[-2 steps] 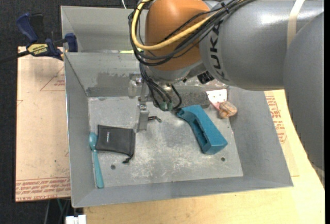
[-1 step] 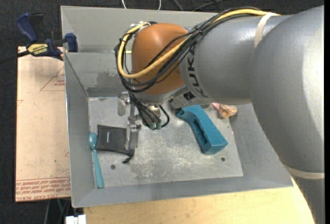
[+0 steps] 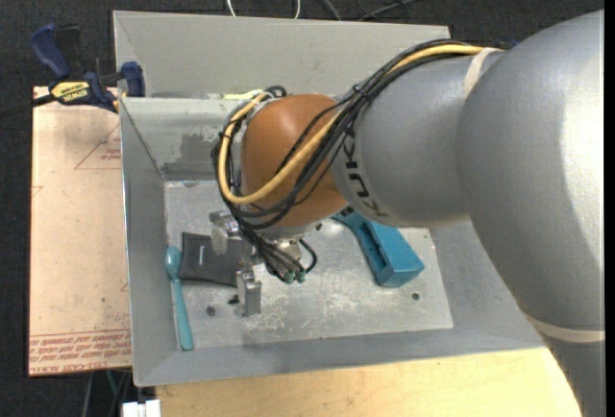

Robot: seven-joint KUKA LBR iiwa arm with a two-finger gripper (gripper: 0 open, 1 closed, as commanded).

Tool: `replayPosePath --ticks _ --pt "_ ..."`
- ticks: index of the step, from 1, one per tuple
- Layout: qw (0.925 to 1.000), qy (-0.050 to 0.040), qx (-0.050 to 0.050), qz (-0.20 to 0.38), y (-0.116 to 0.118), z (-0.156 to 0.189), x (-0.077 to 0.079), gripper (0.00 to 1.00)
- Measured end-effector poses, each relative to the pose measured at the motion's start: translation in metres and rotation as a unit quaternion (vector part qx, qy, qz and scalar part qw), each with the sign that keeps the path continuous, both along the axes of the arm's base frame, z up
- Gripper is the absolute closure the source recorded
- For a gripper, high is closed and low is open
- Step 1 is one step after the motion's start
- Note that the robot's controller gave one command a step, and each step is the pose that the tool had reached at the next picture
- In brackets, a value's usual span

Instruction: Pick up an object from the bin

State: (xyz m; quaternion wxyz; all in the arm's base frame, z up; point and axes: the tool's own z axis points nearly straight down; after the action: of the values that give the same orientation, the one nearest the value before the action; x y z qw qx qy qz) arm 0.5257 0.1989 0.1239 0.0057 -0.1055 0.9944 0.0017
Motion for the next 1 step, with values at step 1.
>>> replayPosePath --ticks 1 --pt "0.9933 0.0022 0.001 -0.115 0.0054 -0.0245 0.0041 0.0"
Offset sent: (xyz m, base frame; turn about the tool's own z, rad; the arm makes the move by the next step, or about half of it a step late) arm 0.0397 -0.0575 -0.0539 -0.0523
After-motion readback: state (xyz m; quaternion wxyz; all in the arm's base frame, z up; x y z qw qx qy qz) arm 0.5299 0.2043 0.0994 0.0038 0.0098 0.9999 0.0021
